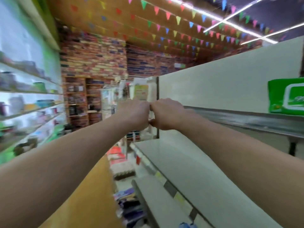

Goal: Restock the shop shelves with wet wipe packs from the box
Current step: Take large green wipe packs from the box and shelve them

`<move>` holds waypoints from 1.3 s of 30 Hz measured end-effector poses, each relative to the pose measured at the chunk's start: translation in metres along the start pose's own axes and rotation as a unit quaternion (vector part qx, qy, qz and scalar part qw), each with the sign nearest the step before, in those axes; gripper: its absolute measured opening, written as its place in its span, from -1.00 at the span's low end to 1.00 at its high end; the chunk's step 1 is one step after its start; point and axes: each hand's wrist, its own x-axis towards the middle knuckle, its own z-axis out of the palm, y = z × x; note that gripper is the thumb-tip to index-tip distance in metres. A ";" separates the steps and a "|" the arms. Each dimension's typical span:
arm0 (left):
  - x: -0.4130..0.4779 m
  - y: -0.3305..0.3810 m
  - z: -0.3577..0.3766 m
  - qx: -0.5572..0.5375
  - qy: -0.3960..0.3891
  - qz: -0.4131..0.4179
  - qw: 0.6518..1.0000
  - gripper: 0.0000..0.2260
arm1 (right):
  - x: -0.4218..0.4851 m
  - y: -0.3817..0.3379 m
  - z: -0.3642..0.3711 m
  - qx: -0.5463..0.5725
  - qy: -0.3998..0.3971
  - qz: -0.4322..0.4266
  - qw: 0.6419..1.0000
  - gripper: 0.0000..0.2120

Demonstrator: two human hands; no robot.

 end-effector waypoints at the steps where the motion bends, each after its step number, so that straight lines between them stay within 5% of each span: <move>1: -0.012 -0.013 0.002 0.008 -0.014 -0.019 1.000 -0.69 | -0.001 -0.015 0.002 0.012 0.000 -0.021 1.000 -0.71; 8: -0.109 -0.096 0.013 0.028 -0.093 -0.132 0.986 -0.68 | -0.022 -0.128 0.006 0.077 -0.048 -0.111 0.990 -0.84; 17: -0.312 -0.186 0.018 0.057 -0.182 -0.253 0.949 -0.71 | -0.117 -0.307 0.018 0.139 -0.131 -0.216 0.958 -0.68; 28: -0.547 -0.251 0.023 0.040 -0.315 -0.393 0.863 -0.63 | -0.253 -0.481 0.027 0.176 -0.243 -0.378 0.876 -0.67; 39: -0.652 -0.273 0.108 -0.051 -0.400 -0.523 0.751 -0.63 | -0.292 -0.579 0.118 0.132 -0.330 -0.486 0.798 -0.71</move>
